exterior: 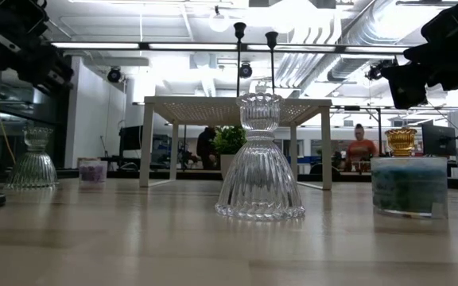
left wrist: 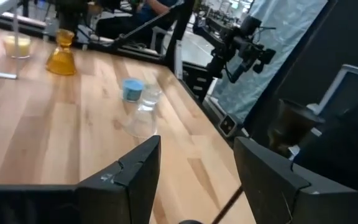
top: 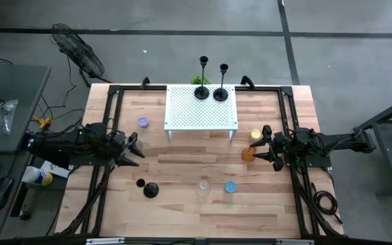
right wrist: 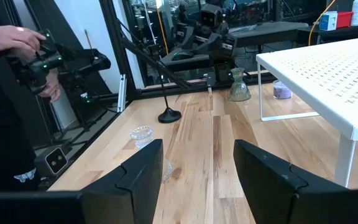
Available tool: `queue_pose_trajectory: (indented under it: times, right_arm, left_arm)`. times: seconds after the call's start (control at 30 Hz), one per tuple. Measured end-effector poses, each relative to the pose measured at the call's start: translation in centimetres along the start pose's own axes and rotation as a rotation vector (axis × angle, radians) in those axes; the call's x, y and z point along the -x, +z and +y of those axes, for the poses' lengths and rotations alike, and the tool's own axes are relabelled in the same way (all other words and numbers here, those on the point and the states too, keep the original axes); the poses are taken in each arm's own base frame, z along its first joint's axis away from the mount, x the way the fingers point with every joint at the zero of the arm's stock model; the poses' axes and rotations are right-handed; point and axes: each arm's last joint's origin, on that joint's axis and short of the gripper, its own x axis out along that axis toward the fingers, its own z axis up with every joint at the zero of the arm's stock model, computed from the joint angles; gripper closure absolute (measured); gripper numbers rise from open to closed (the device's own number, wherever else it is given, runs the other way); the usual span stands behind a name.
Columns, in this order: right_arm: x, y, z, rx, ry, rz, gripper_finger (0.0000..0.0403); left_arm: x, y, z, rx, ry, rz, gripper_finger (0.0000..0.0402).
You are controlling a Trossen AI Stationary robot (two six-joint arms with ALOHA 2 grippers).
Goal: Pick & Place candle stick holders
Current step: Put the black candle holder on the shelf aligned with the black candle holders
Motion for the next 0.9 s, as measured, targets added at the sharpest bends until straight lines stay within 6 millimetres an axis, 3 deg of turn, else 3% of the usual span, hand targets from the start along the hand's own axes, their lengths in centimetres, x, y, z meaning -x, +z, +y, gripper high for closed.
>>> queue_pose_trajectory:
  times: [0.27, 0.77, 0.9]
  right_arm:
    - [0.0, 0.0, 0.0, 0.0, 0.0, 0.0, 0.0212]
    - [0.0, 0.0, 0.0, 0.0, 0.0, 0.0, 0.0212]
    - [0.0, 0.0, 0.0, 0.0, 0.0, 0.0, 0.0212]
  left_arm:
    - [-0.8, -0.1, -1.0, -0.05, -0.016, 0.019, 0.0199]
    - [-2.6, -2.3, -2.9, -0.178, -0.063, 0.286, 0.0199]
    - [-3.3, -2.2, -3.6, -0.214, -0.053, 0.253, 0.0199]
